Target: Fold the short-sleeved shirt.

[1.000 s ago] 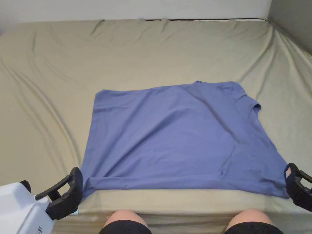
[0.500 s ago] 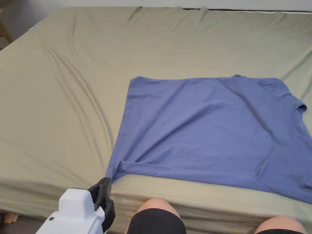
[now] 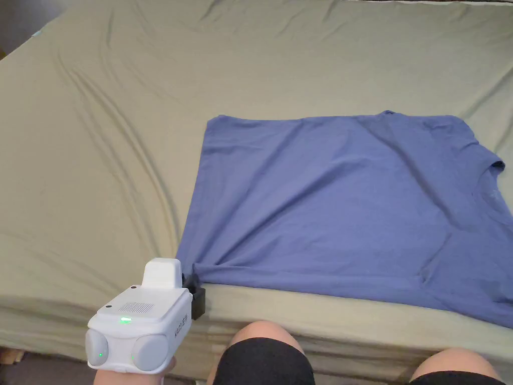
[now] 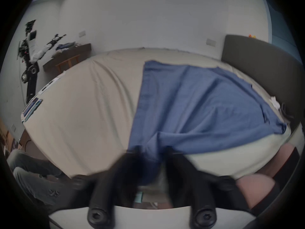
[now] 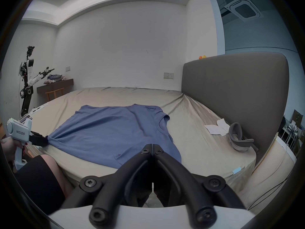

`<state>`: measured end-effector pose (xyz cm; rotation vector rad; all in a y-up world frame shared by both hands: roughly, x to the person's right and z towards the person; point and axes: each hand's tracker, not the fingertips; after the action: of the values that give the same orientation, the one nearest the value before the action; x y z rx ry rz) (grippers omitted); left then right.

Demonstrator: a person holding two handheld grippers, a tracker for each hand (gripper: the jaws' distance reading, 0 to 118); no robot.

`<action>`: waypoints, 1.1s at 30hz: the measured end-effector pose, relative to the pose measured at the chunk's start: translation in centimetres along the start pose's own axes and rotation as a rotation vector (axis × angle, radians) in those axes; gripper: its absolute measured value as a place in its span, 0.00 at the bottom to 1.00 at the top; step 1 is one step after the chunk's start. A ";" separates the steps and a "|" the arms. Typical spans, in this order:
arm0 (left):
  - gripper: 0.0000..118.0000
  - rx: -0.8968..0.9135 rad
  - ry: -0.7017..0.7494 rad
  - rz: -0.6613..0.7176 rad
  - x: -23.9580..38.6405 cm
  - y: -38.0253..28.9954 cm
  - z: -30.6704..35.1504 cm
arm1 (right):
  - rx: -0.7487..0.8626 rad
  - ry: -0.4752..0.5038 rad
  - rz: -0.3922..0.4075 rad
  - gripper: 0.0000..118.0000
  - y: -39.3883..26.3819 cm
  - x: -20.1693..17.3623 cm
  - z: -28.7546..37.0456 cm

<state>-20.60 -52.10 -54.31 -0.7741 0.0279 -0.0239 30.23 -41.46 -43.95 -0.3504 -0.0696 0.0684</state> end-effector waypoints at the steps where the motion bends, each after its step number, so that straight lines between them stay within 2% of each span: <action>1: 0.01 -0.017 0.004 -0.020 0.2 -0.3 0.1 | -0.002 -0.003 -0.003 0.00 -0.1 0.1 0.0; 9: 0.00 0.195 -0.023 0.102 -0.9 0.7 5.0 | -0.041 -0.010 0.052 0.00 -1.8 0.6 -1.1; 11: 0.00 0.210 -0.022 0.119 -0.8 1.0 5.7 | -0.115 0.035 0.155 0.02 -2.5 0.8 -2.6; 12: 0.00 0.211 -0.022 0.115 -0.8 1.2 5.9 | -0.198 0.044 0.165 0.11 -3.0 1.0 -3.5; 13: 0.00 0.216 -0.025 0.117 -0.3 1.7 6.5 | -0.246 0.019 0.180 0.32 -3.5 1.2 -4.5; 14: 0.00 0.222 -0.025 0.120 -0.3 1.9 6.6 | -0.177 0.017 0.218 0.70 -3.6 0.8 -4.5; 15: 0.00 0.227 -0.026 0.122 -0.4 2.0 6.6 | -0.185 0.017 0.204 0.92 -3.6 0.0 -4.0; 16: 0.00 0.226 -0.026 0.123 -0.4 2.2 6.6 | -0.264 0.017 0.148 1.00 -4.1 0.4 -5.0; 19: 0.00 0.221 -0.018 0.132 -0.3 2.6 6.5 | -0.305 0.015 0.089 0.97 -4.8 1.5 -8.0; 20: 0.00 0.216 -0.016 0.139 -0.4 2.6 6.4 | -0.323 0.031 0.080 0.94 -5.1 1.5 -9.0; 21: 0.00 0.210 -0.015 0.145 -0.4 2.8 6.3 | -0.339 0.042 0.074 0.84 -5.5 1.5 -9.9; 22: 0.00 0.202 -0.014 0.151 -0.5 2.7 6.2 | -0.372 0.059 0.048 0.58 -5.9 1.5 -10.6; 23: 0.00 0.196 -0.011 0.158 -0.5 2.6 6.1 | -0.409 0.069 0.014 0.08 -6.0 1.8 -11.2; 26: 0.00 0.174 -0.013 0.161 -0.6 2.5 6.1 | -0.353 0.060 -0.039 0.06 -5.7 2.0 -10.9; 29: 0.00 0.163 -0.013 0.094 -0.6 2.2 6.4 | -0.303 0.070 -0.017 0.06 -4.5 2.1 -9.3; 33: 0.00 0.160 -0.020 0.072 -0.9 3.1 7.0 | -0.289 0.095 0.035 0.06 -2.0 2.3 -8.5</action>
<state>-21.26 -44.99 -51.43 -0.6131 0.0344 0.0497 33.33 -46.00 -51.13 -0.6436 0.0212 0.0765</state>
